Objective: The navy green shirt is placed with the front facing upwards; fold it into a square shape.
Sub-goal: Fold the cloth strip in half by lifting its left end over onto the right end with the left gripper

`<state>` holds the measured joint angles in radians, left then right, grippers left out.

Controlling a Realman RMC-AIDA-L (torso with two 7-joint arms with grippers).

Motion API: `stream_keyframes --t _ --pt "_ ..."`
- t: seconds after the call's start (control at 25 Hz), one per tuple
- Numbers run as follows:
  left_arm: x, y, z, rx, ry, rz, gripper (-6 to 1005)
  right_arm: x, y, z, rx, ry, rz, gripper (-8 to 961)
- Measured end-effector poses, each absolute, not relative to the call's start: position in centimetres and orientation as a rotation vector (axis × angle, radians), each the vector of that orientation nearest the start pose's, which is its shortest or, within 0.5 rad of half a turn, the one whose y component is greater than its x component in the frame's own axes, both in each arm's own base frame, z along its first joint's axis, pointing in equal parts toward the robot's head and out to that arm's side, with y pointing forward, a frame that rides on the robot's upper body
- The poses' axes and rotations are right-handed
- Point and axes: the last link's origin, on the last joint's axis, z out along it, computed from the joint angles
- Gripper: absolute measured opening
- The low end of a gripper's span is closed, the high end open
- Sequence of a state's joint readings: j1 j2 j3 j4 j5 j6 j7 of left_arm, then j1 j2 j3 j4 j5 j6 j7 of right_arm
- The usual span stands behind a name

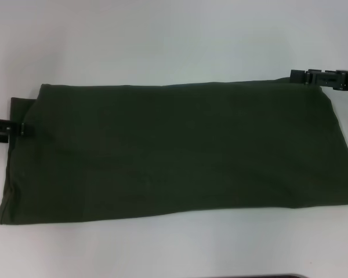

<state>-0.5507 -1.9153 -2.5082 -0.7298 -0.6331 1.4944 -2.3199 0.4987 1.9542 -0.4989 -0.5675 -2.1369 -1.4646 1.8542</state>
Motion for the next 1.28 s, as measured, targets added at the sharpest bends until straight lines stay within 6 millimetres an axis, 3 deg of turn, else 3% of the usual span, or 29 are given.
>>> stream_keyframes --t 1.28 --pt "-33.9 33.7 6.1 -2.233 -1.749 0.005 844 33.1 33.2 5.1 -2.321 1.398 0.648 944"
